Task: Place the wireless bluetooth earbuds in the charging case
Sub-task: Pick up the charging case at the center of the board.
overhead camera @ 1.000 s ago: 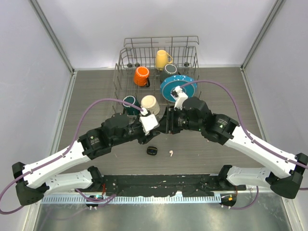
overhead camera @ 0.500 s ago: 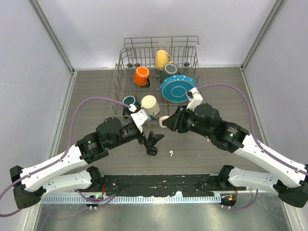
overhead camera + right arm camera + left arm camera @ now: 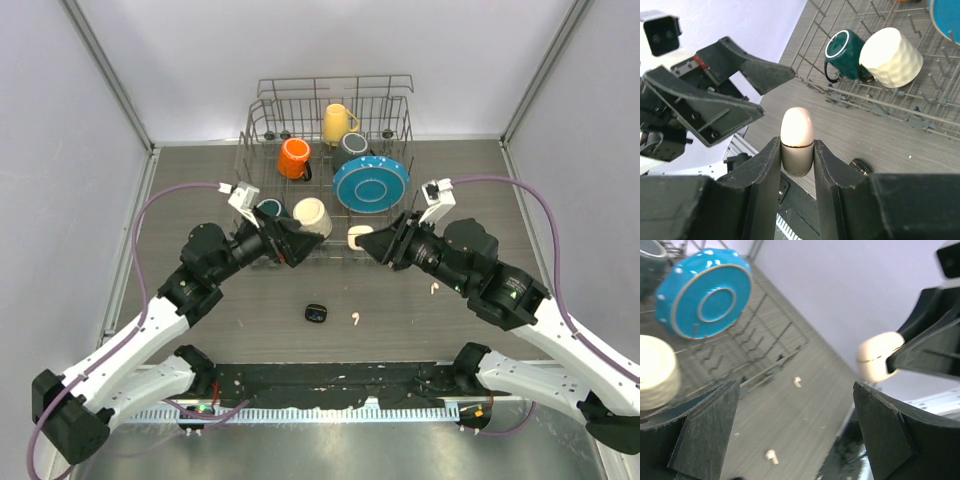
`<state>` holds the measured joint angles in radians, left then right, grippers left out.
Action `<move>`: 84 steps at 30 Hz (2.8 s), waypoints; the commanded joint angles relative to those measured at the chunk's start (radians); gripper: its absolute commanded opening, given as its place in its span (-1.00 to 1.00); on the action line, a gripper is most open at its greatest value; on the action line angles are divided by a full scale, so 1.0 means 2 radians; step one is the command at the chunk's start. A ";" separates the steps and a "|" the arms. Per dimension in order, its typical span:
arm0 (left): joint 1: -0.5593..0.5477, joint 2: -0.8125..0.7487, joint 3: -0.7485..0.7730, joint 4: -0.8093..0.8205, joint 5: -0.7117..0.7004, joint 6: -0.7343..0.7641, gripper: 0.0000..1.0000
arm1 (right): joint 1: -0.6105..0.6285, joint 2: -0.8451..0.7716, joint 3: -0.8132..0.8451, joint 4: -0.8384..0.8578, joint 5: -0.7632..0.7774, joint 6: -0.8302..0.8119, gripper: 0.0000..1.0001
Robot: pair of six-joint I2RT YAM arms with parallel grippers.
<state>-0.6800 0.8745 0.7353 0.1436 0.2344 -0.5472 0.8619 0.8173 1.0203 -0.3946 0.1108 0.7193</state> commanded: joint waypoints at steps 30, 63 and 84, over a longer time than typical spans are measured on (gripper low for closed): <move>0.006 0.125 -0.033 0.381 0.222 -0.302 0.33 | -0.008 -0.022 -0.055 0.160 -0.102 0.008 -0.99; -0.020 0.126 -0.006 0.349 0.200 -0.247 0.01 | -0.008 -0.011 -0.071 0.165 -0.105 0.028 -0.98; -0.021 0.099 -0.019 0.313 0.183 -0.185 -1.00 | -0.007 -0.005 -0.051 0.131 -0.083 0.031 0.05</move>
<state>-0.7181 1.1118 0.6838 0.7788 0.6292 -1.0157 0.8425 0.7921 0.8814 -0.0902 -0.0814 0.7757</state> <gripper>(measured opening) 0.268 0.475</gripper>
